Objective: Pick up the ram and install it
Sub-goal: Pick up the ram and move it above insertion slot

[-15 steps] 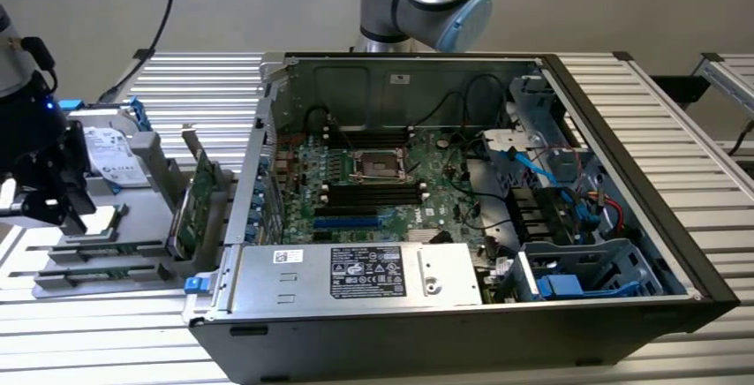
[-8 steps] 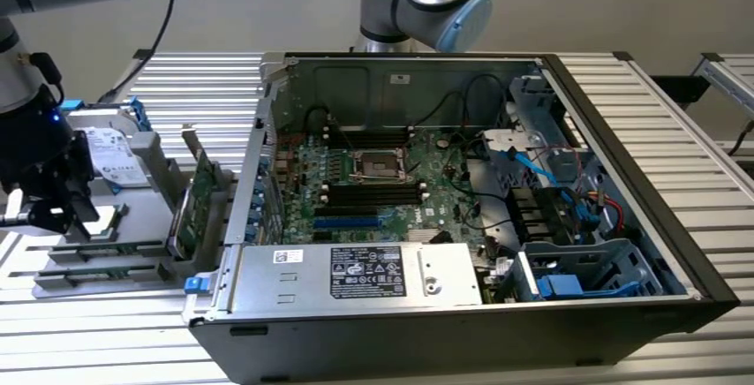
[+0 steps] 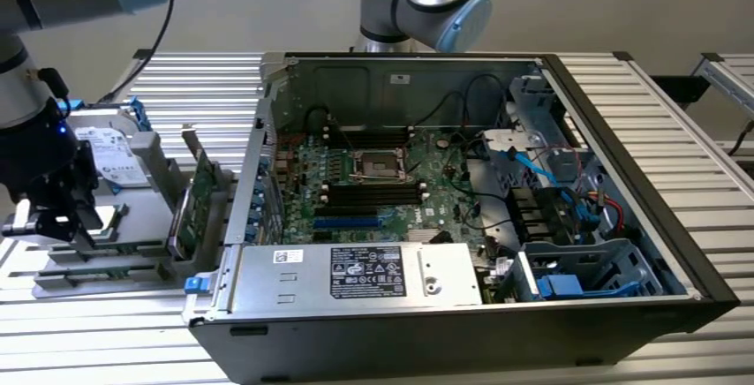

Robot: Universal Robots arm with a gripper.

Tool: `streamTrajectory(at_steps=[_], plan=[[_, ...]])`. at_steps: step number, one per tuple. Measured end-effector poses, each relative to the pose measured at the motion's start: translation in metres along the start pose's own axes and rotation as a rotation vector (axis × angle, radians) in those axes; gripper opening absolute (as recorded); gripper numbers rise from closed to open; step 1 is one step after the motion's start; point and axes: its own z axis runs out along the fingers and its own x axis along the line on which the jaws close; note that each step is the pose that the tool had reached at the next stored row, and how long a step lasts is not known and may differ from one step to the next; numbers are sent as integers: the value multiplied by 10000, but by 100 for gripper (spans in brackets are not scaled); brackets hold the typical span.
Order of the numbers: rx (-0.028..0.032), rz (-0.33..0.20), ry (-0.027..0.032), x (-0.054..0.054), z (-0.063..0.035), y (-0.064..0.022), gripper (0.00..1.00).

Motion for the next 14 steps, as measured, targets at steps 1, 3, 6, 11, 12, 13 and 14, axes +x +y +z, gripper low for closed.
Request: streamTrajectory(at_steps=[1, 3, 6, 11, 12, 13, 14], plan=[[9, 1, 3, -1, 18, 1, 36], [33, 2, 12, -4, 51, 3, 36], [74, 7, 46, -3, 85, 6, 36], [124, 15, 118, 14, 135, 8, 36], [128, 16, 123, 17, 149, 9, 36], [133, 16, 128, 19, 164, 9, 36], [137, 17, 134, 22, 177, 9, 36]])
